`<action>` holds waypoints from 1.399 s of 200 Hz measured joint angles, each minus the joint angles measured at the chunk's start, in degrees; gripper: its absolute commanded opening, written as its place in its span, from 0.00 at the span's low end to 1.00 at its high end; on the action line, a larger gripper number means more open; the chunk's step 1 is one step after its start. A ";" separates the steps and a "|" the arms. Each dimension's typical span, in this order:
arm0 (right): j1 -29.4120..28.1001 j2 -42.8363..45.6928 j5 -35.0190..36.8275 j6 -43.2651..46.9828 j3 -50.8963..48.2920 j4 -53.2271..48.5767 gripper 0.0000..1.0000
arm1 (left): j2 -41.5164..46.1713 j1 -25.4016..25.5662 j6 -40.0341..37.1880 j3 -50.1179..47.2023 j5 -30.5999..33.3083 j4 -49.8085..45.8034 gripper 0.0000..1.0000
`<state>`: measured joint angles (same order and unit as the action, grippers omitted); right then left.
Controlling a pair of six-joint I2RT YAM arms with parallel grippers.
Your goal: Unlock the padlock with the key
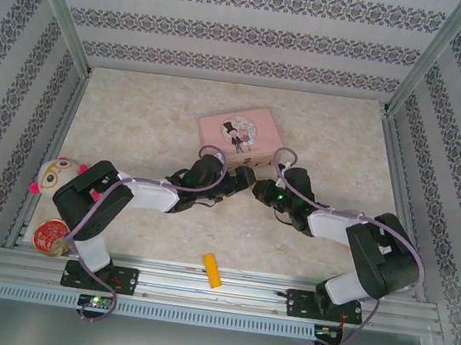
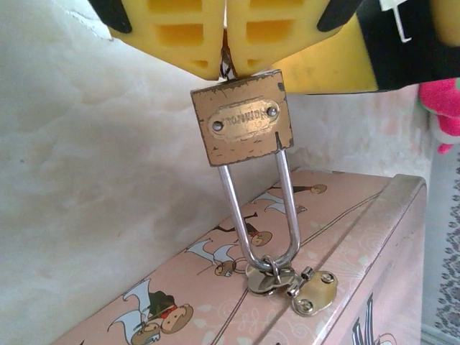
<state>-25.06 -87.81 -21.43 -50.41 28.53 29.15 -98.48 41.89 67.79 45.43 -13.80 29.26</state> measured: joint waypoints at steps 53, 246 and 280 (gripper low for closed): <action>2.89 -11.65 -8.48 -9.68 -1.05 20.09 0.00 | 3.08 -0.81 -3.96 -0.07 2.58 -3.82 0.99; 3.04 -24.83 -10.43 -23.23 -3.48 47.76 0.00 | 3.78 -3.82 -8.87 0.39 3.34 -5.11 0.66; 2.29 -24.46 -8.83 -23.21 -4.20 48.39 0.00 | -1.05 -4.94 -9.73 5.46 2.51 -6.25 0.67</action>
<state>-22.76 -112.27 -30.26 -73.63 24.34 77.54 -99.53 36.95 58.06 50.89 -11.29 23.00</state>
